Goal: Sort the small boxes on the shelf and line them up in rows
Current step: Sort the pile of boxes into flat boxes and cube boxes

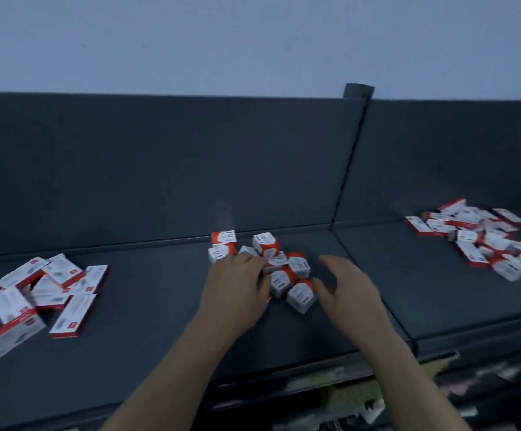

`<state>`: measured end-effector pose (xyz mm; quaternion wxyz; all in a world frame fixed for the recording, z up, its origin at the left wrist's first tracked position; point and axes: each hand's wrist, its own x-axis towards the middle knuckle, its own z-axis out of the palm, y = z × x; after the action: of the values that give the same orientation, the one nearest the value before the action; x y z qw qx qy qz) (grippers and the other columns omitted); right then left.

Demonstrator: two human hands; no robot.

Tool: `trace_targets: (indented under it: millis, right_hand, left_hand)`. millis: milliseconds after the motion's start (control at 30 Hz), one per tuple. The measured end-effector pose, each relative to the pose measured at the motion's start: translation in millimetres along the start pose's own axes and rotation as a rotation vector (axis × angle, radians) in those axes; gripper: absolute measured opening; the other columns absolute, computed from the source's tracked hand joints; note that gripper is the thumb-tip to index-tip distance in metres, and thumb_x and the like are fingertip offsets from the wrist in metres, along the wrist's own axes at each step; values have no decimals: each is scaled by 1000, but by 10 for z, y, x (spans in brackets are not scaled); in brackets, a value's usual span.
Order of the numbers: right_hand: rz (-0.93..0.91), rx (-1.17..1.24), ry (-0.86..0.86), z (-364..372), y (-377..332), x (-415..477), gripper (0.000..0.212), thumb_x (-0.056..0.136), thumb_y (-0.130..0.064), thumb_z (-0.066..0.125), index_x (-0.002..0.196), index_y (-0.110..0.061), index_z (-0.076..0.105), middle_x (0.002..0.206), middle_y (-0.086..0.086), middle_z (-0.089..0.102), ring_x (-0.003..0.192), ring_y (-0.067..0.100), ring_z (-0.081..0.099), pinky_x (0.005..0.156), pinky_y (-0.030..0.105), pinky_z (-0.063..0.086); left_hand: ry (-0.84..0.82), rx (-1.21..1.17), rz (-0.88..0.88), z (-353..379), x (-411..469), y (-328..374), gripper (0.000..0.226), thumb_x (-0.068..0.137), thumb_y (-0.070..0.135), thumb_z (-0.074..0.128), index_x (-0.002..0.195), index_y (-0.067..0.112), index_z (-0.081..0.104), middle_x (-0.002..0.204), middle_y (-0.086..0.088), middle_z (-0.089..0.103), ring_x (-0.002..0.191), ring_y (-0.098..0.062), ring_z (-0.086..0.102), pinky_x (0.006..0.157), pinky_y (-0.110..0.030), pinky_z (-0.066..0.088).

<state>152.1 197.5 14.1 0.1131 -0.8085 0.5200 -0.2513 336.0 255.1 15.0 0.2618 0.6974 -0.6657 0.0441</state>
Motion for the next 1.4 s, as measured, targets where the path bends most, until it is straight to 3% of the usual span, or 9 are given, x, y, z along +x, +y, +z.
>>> trace_targets:
  millis: [67, 333, 600, 900, 1133, 1267, 1400]
  right_hand:
    - [40, 0, -6, -222, 329, -53, 48, 93, -31, 55, 138, -17, 47, 140, -2, 50, 127, 14, 46, 102, 24, 34]
    - [159, -48, 61, -1108, 1728, -224, 47, 92, -27, 57, 136, -12, 49, 137, 1, 53, 125, 16, 48, 102, 26, 37]
    - [261, -89, 120, -1682, 2722, -298, 36, 90, -23, 58, 126, -15, 57, 122, 3, 61, 111, 20, 56, 89, 29, 44]
    - [362, -114, 134, -1969, 3541, 21, 41, 91, -24, 57, 132, -17, 53, 132, 2, 57, 118, 19, 53, 94, 26, 41]
    - [445, -122, 152, -2149, 4165, 557, 44, 91, -25, 56, 134, -20, 52, 135, 1, 55, 117, 20, 54, 93, 26, 40]
    - [488, -103, 169, -2222, 4484, 794, 39, 90, -20, 57, 130, -18, 56, 130, 1, 58, 115, 20, 55, 91, 26, 41]
    - [515, -76, 157, -2239, 4782, 946, 36, 89, -18, 60, 125, -16, 59, 126, 3, 60, 114, 21, 55, 90, 26, 41]
  left_hand:
    - [-23, -13, 27, 171, 117, 339, 29, 93, 34, 48, 113, 21, 65, 112, 2, 64, 102, -20, 57, 85, -35, 45]
    - [-94, -51, 148, 859, 575, 1779, 36, 96, 38, 44, 127, 25, 56, 118, 4, 61, 106, -19, 55, 91, -32, 42]
    - [-160, -85, 254, 1400, 1040, 2868, 34, 97, 37, 43, 125, 24, 57, 112, 4, 63, 100, -17, 55, 86, -31, 44]
    - [-218, -115, 302, 1903, 1717, 3556, 26, 95, 36, 48, 113, 24, 62, 105, 4, 66, 91, -13, 58, 80, -31, 49]
    - [-265, -114, 310, 2357, 2433, 3908, 29, 93, 38, 50, 116, 25, 62, 112, 5, 65, 101, -14, 59, 86, -34, 51]
    - [-279, -125, 340, 2549, 2790, 4103, 36, 94, 37, 51, 128, 26, 55, 122, 3, 62, 110, -16, 56, 92, -36, 49]
    - [-325, -106, 332, 2790, 3060, 4276, 27, 92, 38, 52, 112, 25, 62, 113, 3, 63, 105, -16, 56, 87, -37, 50]
